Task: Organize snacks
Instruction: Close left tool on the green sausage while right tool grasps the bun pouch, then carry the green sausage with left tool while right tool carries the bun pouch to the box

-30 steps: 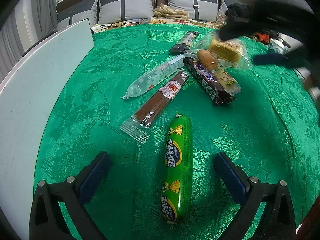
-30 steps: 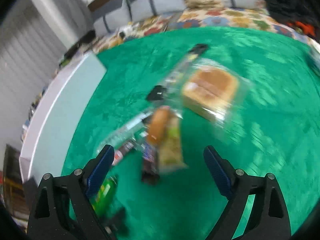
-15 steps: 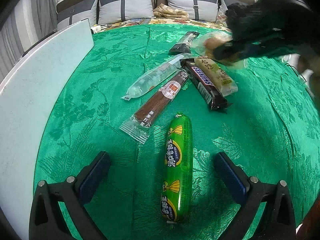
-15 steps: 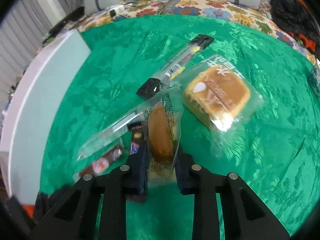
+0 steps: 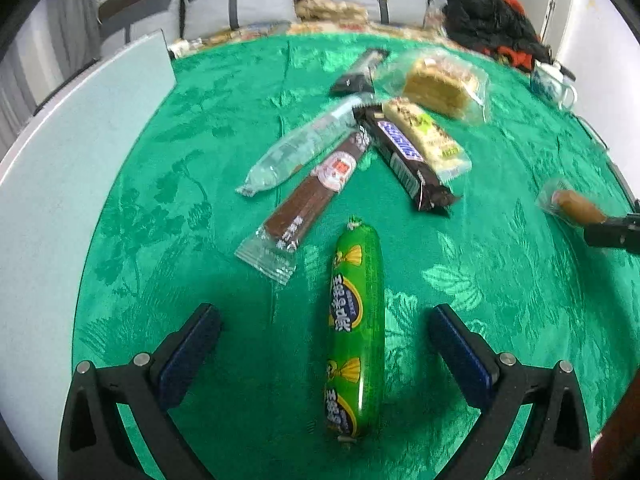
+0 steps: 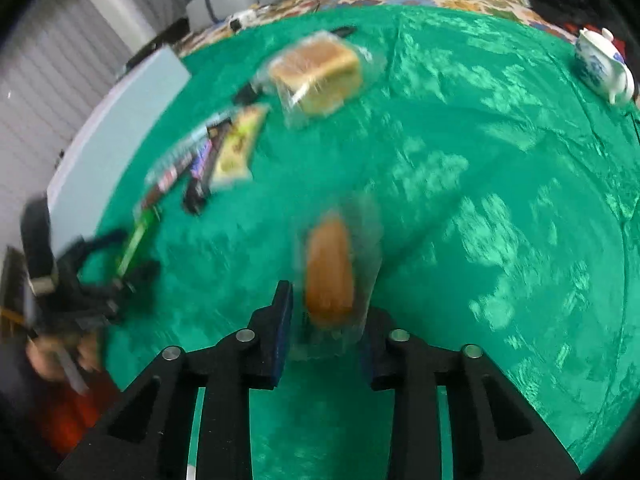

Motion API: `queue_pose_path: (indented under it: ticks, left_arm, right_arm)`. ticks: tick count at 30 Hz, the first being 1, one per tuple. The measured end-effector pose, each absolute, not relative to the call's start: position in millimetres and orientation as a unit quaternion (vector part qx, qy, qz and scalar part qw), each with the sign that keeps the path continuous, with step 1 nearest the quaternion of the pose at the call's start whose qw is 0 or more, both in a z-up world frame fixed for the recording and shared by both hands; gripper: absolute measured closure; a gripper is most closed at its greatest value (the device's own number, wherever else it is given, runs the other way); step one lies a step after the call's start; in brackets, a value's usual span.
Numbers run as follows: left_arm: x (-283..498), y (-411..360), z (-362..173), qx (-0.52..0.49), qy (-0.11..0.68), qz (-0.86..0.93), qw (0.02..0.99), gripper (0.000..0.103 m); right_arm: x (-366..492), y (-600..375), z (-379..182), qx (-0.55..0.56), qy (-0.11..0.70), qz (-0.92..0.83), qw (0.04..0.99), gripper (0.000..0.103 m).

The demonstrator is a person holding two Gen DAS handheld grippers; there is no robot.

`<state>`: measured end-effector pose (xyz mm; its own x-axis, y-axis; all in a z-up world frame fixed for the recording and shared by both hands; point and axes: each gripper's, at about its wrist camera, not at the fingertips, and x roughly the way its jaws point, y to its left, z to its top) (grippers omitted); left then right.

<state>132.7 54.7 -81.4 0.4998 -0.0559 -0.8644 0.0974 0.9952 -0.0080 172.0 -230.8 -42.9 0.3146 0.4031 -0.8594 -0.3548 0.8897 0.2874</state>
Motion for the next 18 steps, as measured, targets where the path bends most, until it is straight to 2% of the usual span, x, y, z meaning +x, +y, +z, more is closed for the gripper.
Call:
queue_pose_path:
  ticks: [1, 3, 4, 7, 8, 9, 10, 12, 18]
  left_arm:
    - [133.8, 54.1, -79.4, 0.022, 0.502, -0.045, 0.863, 0.007]
    - [133.5, 53.1, -75.7, 0.024, 0.505, -0.045, 0.862, 0.023]
    - [134.0, 51.0, -74.0, 0.026, 0.506, -0.047, 0.861, 0.027]
    - [134.0, 42.5, -70.2, 0.034, 0.507, -0.055, 0.859, 0.055]
    - [133.9, 37.7, -68.0, 0.041, 0.508, -0.063, 0.858, 0.081]
    - [133.3, 35.5, -68.2, 0.049, 0.511, -0.062, 0.856, 0.080]
    - [131.1, 35.2, -68.2, 0.051, 0.511, -0.064, 0.856, 0.081]
    - [125.1, 40.1, -68.5, 0.039, 0.508, -0.069, 0.857, 0.081]
    - [103.2, 68.0, -46.2, -0.052, 0.485, -0.079, 0.870, 0.081]
  right_arm:
    - [171.5, -232.2, -44.6, 0.023, 0.538, 0.231, 0.810, 0.060]
    - [173.5, -234.2, -42.7, 0.030, 0.537, 0.221, 0.814, 0.049]
    - [172.8, -236.6, -41.6, 0.030, 0.535, 0.217, 0.816, 0.045]
    - [181.1, -222.1, -39.7, 0.004, 0.540, 0.207, 0.816, 0.038]
    - [181.9, -220.2, -44.5, -0.009, 0.549, 0.208, 0.810, 0.038]
    - [182.4, -212.2, -49.5, -0.036, 0.566, 0.209, 0.797, 0.048]
    - [179.8, -206.7, -51.7, -0.067, 0.573, 0.200, 0.792, 0.074]
    - [175.3, -207.0, -47.9, -0.082, 0.574, 0.185, 0.793, 0.078]
    - [164.0, -242.0, -24.1, 0.017, 0.563, 0.175, 0.808, 0.082]
